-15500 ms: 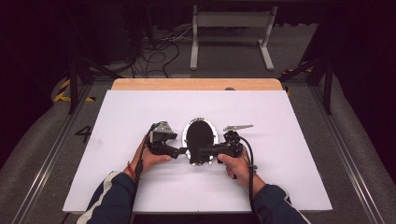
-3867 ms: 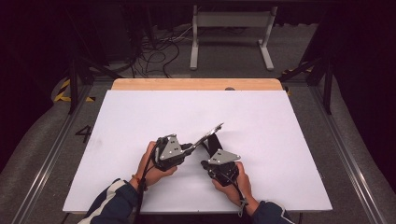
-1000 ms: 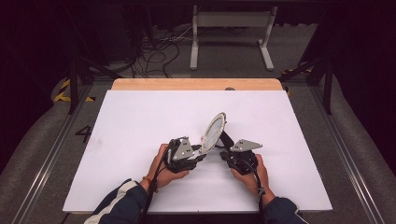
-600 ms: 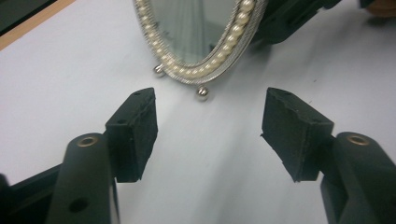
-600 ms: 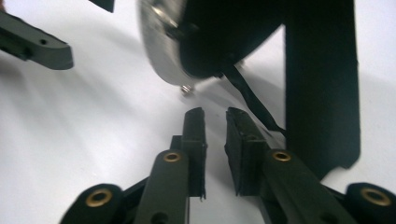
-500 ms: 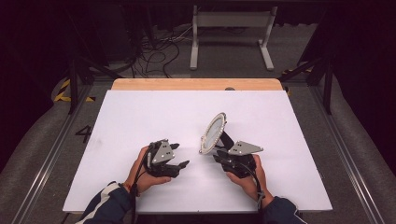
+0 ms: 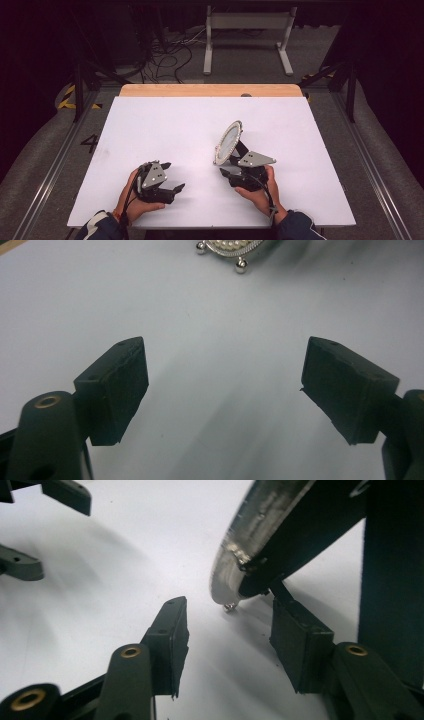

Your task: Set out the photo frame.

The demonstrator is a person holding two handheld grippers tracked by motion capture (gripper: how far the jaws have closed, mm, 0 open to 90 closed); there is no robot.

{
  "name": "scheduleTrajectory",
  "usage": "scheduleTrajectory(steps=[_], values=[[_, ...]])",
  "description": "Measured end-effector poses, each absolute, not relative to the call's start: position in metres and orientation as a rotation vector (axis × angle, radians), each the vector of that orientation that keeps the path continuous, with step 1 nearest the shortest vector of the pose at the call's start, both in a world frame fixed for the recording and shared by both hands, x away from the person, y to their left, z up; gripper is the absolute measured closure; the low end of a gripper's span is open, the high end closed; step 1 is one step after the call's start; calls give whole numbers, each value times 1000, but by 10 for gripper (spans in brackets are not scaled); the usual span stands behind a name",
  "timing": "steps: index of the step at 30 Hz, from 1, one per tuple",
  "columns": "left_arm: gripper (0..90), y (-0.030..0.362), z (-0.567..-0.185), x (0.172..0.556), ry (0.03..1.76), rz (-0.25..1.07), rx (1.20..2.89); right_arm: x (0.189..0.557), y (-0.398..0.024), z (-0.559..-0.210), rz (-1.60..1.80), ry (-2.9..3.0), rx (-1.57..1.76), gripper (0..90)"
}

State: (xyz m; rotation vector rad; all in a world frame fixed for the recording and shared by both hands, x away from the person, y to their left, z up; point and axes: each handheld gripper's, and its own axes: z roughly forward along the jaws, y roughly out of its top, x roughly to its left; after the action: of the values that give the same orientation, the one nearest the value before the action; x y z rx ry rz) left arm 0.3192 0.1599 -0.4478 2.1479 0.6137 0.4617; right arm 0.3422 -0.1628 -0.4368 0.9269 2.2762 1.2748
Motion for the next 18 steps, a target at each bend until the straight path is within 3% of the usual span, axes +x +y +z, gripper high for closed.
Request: scheduleTrajectory(steps=[12,18], values=[[174,179,-452,301,687,482,2141,354,-146,-438,1291,2230,982,419],[173,180,-455,298,694,486,2159,363,-139,-443,1280,2151,1080,430]])
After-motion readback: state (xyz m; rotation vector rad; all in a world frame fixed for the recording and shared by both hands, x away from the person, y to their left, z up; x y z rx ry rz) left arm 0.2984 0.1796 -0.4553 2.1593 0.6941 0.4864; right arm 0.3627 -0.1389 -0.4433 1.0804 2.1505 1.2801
